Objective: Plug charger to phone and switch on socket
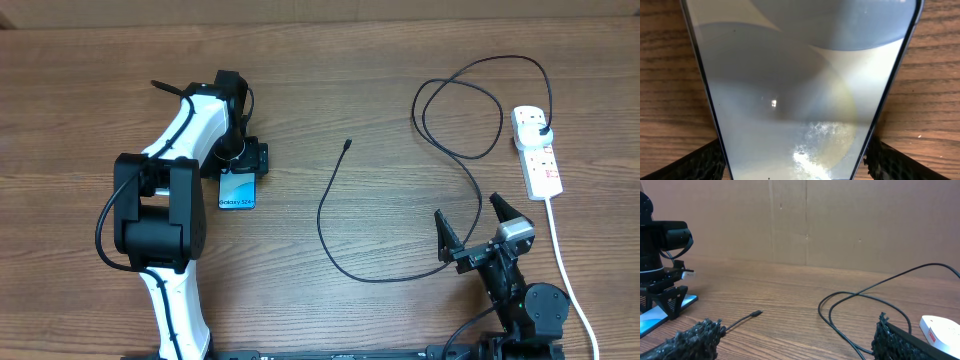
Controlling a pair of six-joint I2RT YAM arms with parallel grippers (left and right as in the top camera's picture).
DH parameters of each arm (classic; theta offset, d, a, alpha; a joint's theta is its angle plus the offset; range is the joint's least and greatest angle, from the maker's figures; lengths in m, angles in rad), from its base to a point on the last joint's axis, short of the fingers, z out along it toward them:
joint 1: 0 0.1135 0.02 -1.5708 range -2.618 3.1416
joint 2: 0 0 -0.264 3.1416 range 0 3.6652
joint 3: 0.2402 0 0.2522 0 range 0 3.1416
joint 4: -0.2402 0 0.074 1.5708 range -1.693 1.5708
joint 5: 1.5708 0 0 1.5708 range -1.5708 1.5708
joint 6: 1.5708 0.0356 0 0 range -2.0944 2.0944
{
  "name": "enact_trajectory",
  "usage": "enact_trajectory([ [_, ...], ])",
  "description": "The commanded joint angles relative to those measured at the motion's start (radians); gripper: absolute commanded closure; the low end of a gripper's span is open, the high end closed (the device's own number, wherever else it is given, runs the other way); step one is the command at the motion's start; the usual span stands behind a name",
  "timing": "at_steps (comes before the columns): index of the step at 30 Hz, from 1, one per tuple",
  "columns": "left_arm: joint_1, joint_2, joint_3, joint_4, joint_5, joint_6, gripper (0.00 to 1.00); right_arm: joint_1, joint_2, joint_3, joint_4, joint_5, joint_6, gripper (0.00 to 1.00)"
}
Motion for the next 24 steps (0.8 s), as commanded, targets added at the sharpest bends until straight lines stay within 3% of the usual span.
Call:
enact_trajectory([
  [1,-0.006,0.016,-0.021,-0.006,0.024,-0.040,0.08,0.005,-0.010,-0.011,0.006,0.006,-0.001,0.00],
  [24,-0.006,0.016,-0.021,-0.007,0.076,-0.085,0.08,0.005,-0.010,-0.011,0.006,0.006,-0.001,0.00],
])
